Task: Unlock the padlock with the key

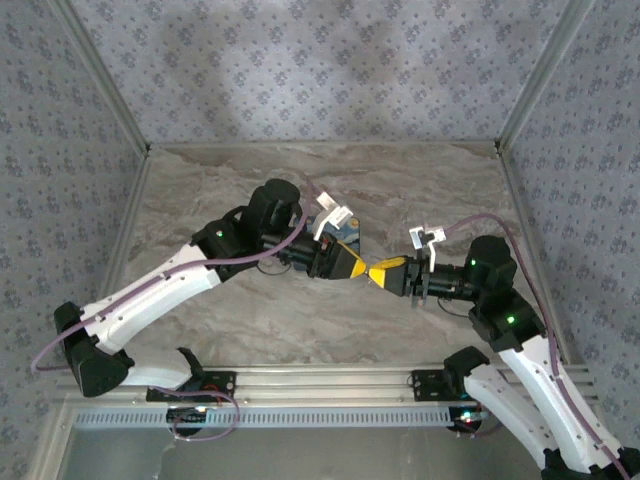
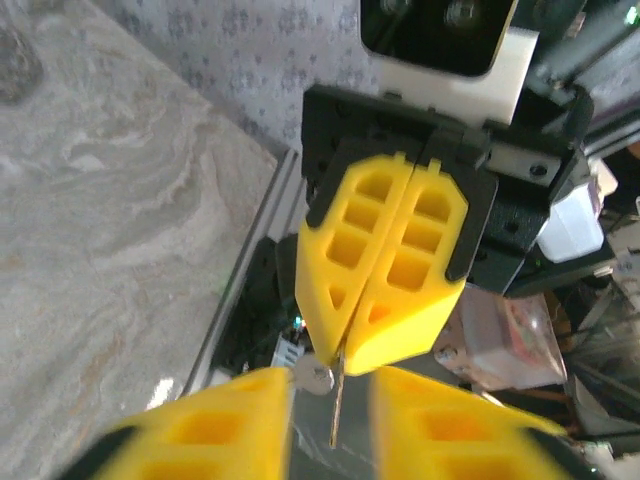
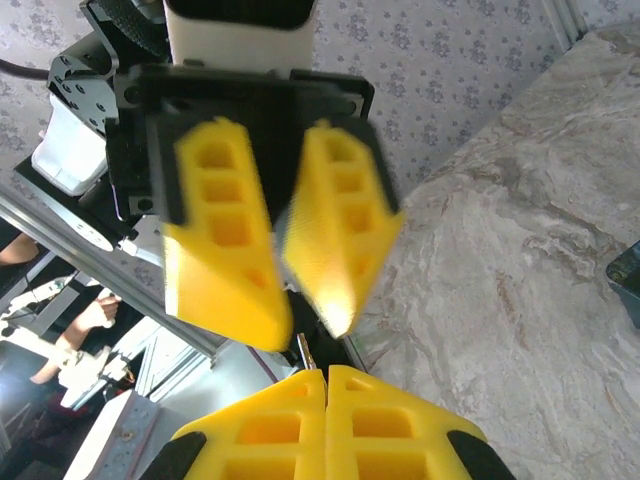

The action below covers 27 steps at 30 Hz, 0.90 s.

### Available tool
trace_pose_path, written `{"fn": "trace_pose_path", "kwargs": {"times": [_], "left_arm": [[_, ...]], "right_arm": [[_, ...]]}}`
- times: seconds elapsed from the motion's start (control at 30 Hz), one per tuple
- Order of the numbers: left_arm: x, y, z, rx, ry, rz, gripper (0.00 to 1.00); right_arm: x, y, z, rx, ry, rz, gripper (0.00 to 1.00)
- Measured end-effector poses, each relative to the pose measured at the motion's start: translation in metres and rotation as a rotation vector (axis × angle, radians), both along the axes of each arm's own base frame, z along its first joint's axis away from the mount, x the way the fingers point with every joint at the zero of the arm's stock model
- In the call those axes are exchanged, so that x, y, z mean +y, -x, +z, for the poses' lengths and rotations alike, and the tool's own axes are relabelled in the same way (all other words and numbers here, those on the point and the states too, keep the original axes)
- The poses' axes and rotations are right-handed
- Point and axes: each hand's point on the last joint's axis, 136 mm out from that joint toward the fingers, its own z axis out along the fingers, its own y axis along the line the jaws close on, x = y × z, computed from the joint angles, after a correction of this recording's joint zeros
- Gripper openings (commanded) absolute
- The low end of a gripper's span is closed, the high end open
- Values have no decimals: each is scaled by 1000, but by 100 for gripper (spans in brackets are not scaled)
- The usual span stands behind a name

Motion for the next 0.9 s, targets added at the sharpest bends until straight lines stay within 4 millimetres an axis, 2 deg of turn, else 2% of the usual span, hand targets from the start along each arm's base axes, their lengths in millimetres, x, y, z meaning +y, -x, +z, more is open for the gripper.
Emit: {"fn": "trace_pose_path", "kwargs": {"times": [0.23, 0.43, 0.53, 0.67, 0.77, 0.83, 0.9], "left_arm": [[15, -6, 12, -27, 51, 64, 48], [12, -6, 8, -11, 60, 66, 51], [6, -7, 5, -1, 63, 63, 44], [-2, -9, 0, 12, 62, 56, 20], [-5, -11, -2, 16, 62, 57, 10], [-6, -11, -1, 18, 68, 54, 0], [-6, -11, -1, 15, 69, 53, 0]], "right_arm": [[-5, -7, 0, -7, -7, -70, 0], [-7, -15, 3, -2, -26, -115, 0], [-6, -17, 3, -2, -35, -119, 0], [-3, -15, 5, -7, -45, -108, 0], [-1, -12, 5, -5, -50, -96, 0], [0, -13, 3, -5, -49, -98, 0], [0, -13, 2, -4, -49, -100, 0]]}}
